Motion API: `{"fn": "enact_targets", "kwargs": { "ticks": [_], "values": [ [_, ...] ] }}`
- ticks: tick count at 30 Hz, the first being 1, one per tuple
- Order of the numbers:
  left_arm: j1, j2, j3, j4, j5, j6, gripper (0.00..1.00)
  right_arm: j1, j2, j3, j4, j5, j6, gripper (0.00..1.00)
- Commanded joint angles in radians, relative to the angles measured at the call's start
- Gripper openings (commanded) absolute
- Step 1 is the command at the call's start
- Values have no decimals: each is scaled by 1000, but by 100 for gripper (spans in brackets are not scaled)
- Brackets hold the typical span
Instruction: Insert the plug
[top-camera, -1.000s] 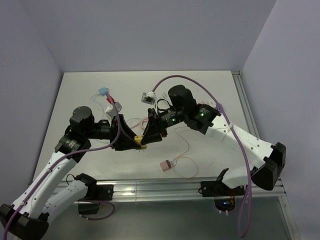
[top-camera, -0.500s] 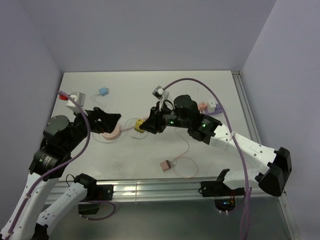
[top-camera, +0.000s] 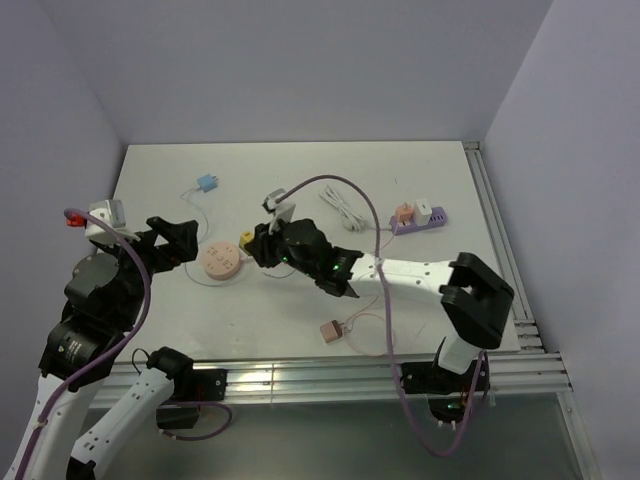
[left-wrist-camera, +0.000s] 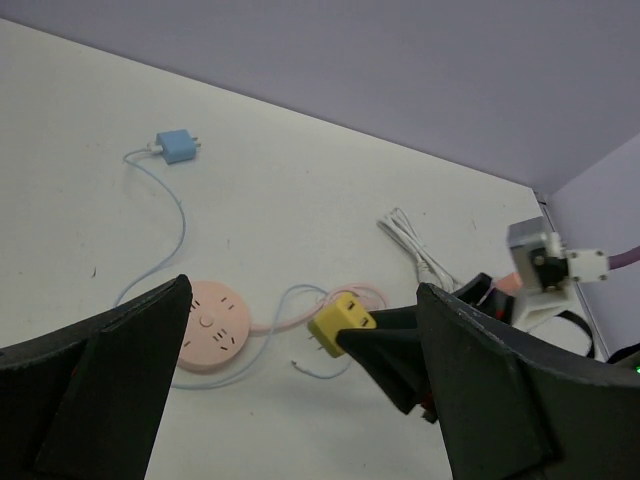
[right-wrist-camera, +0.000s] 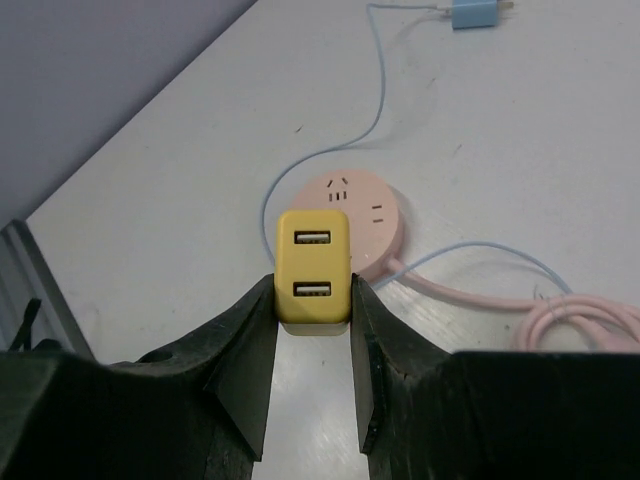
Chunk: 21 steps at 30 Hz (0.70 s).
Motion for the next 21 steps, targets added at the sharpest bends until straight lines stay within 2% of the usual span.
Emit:
{"fn": "enact_targets", "kwargs": {
  "ticks": [1, 7, 21],
  "values": [
    [1, -10, -17, 1, -9, 8, 100, 50, 80, 109, 153, 121, -73, 0],
    [1, -41, -64, 27, 8, -37, 100, 82, 258, 209, 189, 190, -99, 0],
    [1, -73, -81, 49, 28, -29, 99, 54, 502, 416, 163, 121, -159, 0]
  ]
}}
